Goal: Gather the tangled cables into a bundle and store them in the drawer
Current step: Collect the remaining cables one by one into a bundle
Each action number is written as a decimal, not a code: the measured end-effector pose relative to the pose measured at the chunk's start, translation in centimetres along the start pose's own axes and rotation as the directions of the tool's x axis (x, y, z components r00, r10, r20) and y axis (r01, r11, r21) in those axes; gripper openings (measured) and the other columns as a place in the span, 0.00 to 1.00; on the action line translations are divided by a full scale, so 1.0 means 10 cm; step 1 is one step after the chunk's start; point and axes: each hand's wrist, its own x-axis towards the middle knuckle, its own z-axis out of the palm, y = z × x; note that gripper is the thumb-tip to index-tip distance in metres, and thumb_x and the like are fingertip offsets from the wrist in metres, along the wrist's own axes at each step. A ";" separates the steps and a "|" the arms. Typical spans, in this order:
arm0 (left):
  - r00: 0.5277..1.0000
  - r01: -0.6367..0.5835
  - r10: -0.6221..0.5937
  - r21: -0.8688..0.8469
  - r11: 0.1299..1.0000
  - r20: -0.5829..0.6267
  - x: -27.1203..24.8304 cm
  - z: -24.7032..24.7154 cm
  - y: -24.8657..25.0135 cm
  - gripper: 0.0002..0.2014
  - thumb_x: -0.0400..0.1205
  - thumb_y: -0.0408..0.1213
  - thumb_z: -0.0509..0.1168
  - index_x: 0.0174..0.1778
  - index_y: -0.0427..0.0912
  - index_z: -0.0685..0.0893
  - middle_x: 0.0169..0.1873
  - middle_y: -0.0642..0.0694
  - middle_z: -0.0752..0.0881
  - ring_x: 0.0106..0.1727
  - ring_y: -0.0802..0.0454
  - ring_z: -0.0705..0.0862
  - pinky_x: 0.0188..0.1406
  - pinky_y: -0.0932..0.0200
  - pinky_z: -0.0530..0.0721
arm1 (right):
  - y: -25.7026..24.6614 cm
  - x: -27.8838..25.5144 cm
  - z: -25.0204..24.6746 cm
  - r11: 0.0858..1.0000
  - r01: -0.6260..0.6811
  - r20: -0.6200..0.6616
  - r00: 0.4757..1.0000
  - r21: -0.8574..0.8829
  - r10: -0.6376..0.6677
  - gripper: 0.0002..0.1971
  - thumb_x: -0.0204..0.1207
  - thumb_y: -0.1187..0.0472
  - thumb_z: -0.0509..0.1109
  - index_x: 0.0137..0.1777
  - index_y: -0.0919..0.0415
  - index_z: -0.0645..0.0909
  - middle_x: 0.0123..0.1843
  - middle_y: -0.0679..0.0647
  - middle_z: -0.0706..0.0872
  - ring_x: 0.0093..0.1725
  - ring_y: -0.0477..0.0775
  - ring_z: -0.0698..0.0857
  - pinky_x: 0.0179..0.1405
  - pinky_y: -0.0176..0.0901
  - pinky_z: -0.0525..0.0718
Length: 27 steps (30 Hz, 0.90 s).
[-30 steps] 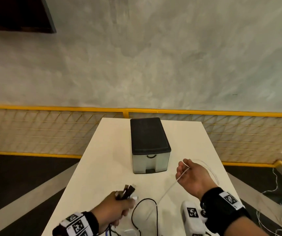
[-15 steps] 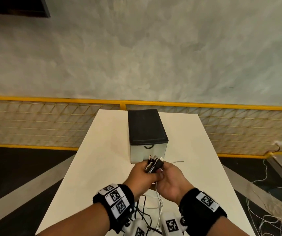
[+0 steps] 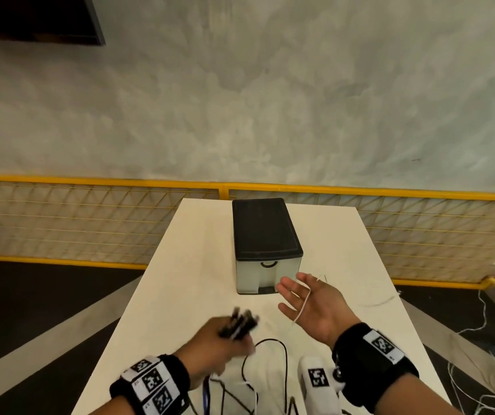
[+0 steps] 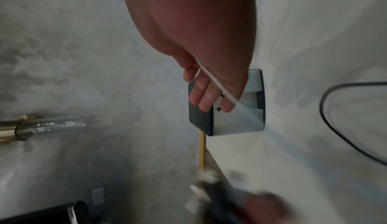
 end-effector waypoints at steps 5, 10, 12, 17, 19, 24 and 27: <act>0.963 -0.248 0.225 -0.155 0.956 -0.148 0.12 0.21 0.43 0.05 0.74 0.29 0.75 0.42 0.42 0.87 0.28 0.49 0.83 0.22 0.58 0.76 0.21 0.66 0.71 | 0.32 -0.08 0.17 0.994 0.010 0.041 0.999 -0.105 -0.005 0.16 0.88 0.51 0.53 0.57 0.58 0.81 0.56 0.61 0.91 0.56 0.63 0.88 0.55 0.60 0.80; 0.979 -0.191 0.170 -0.223 0.956 -0.111 0.20 0.49 0.43 0.09 0.71 0.28 0.75 0.46 0.40 0.89 0.40 0.43 0.90 0.45 0.45 0.90 0.37 0.52 0.86 | 0.40 -0.25 0.34 0.990 -0.075 0.041 0.996 -0.118 0.080 0.22 0.86 0.51 0.52 0.60 0.62 0.86 0.53 0.63 0.92 0.55 0.64 0.87 0.48 0.58 0.83; 0.983 -0.175 0.156 -0.234 0.956 -0.100 0.21 0.47 0.39 0.07 0.72 0.25 0.73 0.42 0.39 0.88 0.36 0.43 0.87 0.40 0.46 0.87 0.34 0.54 0.85 | 0.38 -0.24 0.30 0.981 -0.117 0.043 0.991 -0.154 0.125 0.22 0.85 0.50 0.54 0.55 0.60 0.88 0.50 0.60 0.93 0.51 0.62 0.87 0.51 0.60 0.83; 0.994 -0.077 0.078 -0.009 0.997 0.072 0.00 0.30 0.20 0.11 0.70 0.22 0.74 0.33 0.44 0.87 0.25 0.51 0.82 0.22 0.60 0.77 0.22 0.70 0.72 | 0.18 -0.09 0.22 0.995 -0.090 -0.023 0.996 -0.053 0.089 0.08 0.84 0.56 0.59 0.51 0.57 0.79 0.51 0.60 0.93 0.51 0.61 0.89 0.45 0.53 0.81; 0.979 -0.020 -0.006 0.127 0.992 0.203 -0.11 0.18 0.08 0.08 0.69 0.25 0.77 0.38 0.42 0.88 0.29 0.50 0.86 0.25 0.60 0.81 0.27 0.69 0.76 | 0.04 -0.05 0.19 0.999 -0.051 -0.026 0.998 -0.015 0.051 0.09 0.86 0.56 0.55 0.49 0.54 0.77 0.43 0.57 0.94 0.52 0.58 0.89 0.48 0.53 0.79; 0.930 0.066 -0.181 0.339 0.938 0.319 -0.25 0.02 -0.15 0.08 0.73 0.25 0.75 0.43 0.42 0.88 0.25 0.59 0.86 0.23 0.68 0.79 0.24 0.74 0.74 | -0.17 -0.06 0.16 0.997 0.016 -0.058 0.998 0.078 -0.011 0.12 0.86 0.56 0.55 0.44 0.52 0.76 0.37 0.51 0.87 0.44 0.53 0.87 0.42 0.47 0.77; 0.908 0.109 -0.265 0.426 0.898 0.326 -0.26 -0.03 -0.25 0.08 0.73 0.28 0.75 0.40 0.48 0.88 0.28 0.56 0.85 0.22 0.64 0.77 0.21 0.70 0.71 | -0.25 -0.04 0.04 0.994 0.058 -0.076 0.996 0.096 -0.050 0.11 0.86 0.56 0.55 0.44 0.52 0.76 0.41 0.50 0.84 0.45 0.53 0.86 0.44 0.49 0.77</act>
